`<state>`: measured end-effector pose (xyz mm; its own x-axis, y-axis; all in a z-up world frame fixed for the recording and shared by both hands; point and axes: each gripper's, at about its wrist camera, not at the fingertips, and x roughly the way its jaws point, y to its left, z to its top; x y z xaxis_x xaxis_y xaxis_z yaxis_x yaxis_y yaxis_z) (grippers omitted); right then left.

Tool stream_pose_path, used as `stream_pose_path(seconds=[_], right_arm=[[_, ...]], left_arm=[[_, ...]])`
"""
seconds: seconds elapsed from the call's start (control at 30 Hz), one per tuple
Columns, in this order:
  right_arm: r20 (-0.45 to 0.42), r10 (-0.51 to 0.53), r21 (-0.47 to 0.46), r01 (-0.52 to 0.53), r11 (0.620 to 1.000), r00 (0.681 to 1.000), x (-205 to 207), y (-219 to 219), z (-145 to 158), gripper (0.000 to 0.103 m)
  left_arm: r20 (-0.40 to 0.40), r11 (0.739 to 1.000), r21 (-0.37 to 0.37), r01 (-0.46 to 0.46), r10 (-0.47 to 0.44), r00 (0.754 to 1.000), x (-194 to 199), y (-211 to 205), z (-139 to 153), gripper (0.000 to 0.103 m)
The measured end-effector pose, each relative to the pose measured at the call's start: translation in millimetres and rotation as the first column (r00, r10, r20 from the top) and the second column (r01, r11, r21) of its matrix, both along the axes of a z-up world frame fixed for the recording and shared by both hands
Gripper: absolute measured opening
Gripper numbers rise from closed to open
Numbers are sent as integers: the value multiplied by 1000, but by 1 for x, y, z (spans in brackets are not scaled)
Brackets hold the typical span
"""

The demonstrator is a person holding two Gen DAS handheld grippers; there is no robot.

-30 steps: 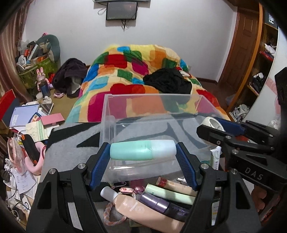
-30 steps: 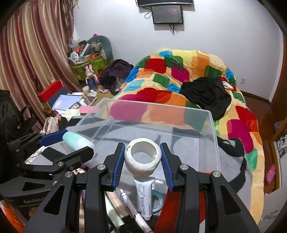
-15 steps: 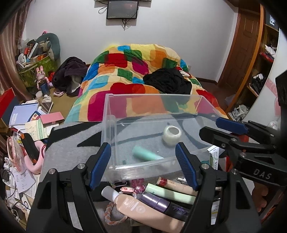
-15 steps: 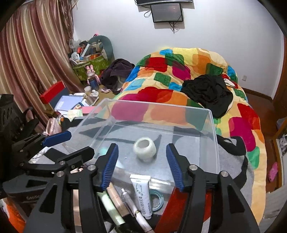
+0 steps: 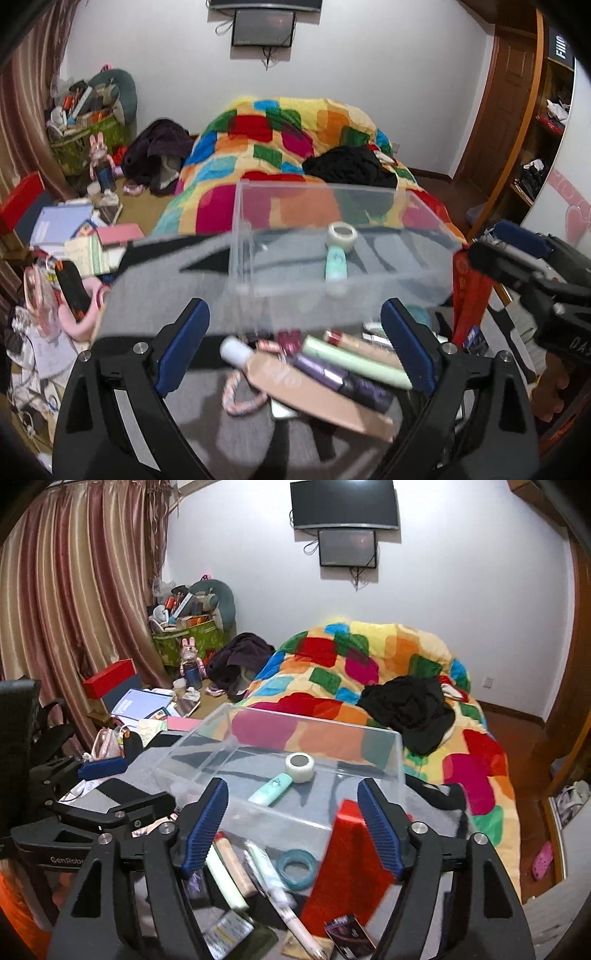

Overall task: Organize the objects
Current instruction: 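Grasp the red box with the right tool while the left tool grasps the beige tube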

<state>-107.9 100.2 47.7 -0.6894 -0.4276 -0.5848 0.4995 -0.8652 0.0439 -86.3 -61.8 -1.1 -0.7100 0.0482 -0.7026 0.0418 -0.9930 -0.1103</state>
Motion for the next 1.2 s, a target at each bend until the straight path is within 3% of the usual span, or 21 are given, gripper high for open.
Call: stream_pose_path(seconds=[0.2,0.43,0.53,0.67,0.9,1.07,1.2], right_arm=[[21,-62,6,62,998,998,11,24,-16,72],[155,-148,2,149,989,977,4,57,-56,72],[230,-144,-19,152,988,963,-1,63,-73,72],[269,-134,-46,152,987,954,-7,61,-82,72],[211,-147,-32,157,987,966,-12,45,-71,72],[178,-147,-30,155,987,973,-14,36,-69,69],[165,-152,-26,158,987,975,-11,36,-68,53]], left_arm=[[56,999,-36,19,-17,998,16,19,-25,96],[82,998,-61,7,-2,997,34,35,-46,96],[92,1000,-12,-10,11,996,42,30,-52,93],[120,996,80,-44,34,992,47,20,-60,76],[101,986,139,-91,77,992,55,6,-58,47],[92,982,141,-123,110,990,70,-9,-55,37],[90,983,107,-150,141,986,83,-22,-52,36]])
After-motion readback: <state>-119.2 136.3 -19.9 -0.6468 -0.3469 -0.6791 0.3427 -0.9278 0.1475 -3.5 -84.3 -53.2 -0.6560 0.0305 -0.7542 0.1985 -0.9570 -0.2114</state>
